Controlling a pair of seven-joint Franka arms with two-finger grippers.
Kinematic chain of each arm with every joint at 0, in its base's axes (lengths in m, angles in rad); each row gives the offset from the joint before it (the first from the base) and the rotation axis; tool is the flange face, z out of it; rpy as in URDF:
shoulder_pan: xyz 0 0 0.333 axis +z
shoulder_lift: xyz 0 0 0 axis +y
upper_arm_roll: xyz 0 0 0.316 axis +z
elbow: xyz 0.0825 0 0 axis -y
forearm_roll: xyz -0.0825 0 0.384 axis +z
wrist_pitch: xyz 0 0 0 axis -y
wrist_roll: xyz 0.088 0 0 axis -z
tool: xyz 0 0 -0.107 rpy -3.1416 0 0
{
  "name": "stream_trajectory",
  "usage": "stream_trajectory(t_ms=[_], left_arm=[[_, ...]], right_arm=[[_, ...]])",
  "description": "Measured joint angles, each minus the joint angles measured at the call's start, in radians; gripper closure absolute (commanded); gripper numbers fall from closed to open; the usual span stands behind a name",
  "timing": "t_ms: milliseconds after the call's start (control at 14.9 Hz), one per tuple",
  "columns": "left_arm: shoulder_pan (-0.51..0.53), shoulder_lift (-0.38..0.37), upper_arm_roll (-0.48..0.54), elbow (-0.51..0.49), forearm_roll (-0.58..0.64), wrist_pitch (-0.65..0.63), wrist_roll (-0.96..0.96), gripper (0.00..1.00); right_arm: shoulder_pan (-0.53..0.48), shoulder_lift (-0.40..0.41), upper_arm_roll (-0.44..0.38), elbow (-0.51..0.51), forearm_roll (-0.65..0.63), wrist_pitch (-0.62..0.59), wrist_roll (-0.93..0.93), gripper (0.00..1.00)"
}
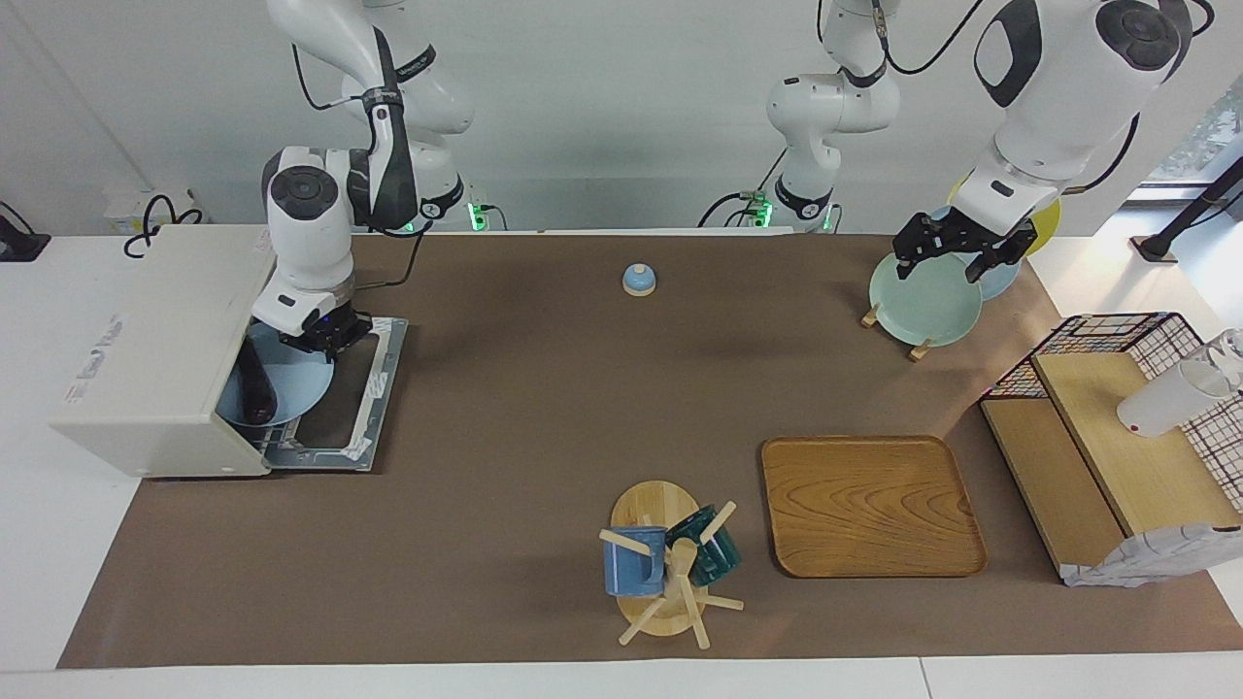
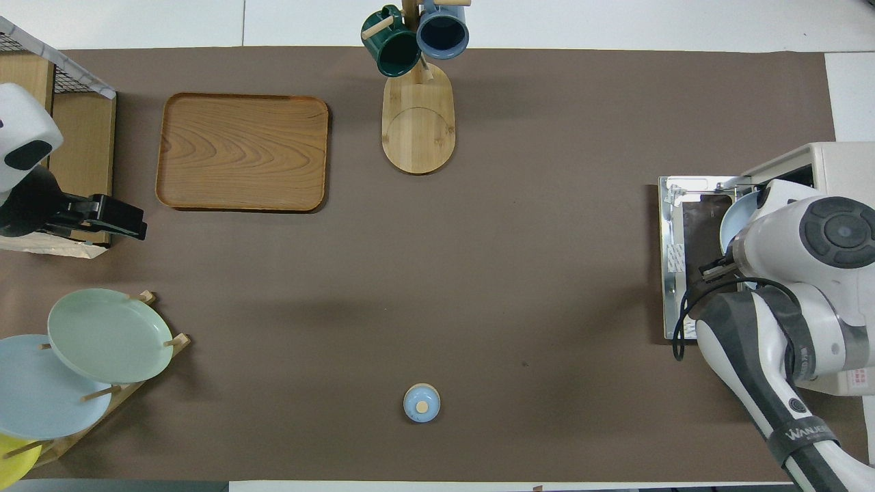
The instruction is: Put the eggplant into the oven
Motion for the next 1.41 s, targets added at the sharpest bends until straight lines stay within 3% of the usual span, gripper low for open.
stream_trajectory(t_ms=[269, 403, 739, 1074, 1410], left_arm=[[0.0, 0.0, 0.0, 0.0, 0.0, 0.0, -0.002, 0.0], [0.001, 0.0, 0.0, 0.0, 0.0, 0.0, -0.014, 0.0], [0.001, 0.0, 0.0, 0.001, 0.0, 0.0, -0.033, 0.0], [0.006, 0.0, 0.0, 0.002, 0.0, 0.0, -0.035, 0.0], [0.008, 0.0, 0.0, 0.002, 0.0, 0.0, -0.035, 0.0]], right_arm=[[0.006, 0.0, 0.005, 0.011, 0.001, -0.011, -0.005, 0.68], [0.033, 0.002, 0.01, 0.049, 0.03, -0.043, -0.006, 1.0], [0.127, 0.066, 0.014, 0.098, 0.131, 0.004, 0.145, 1.0], [0.121, 0.188, 0.007, 0.084, 0.132, 0.087, 0.242, 1.0], [0.122, 0.225, 0.007, 0.079, 0.123, 0.092, 0.261, 1.0]])
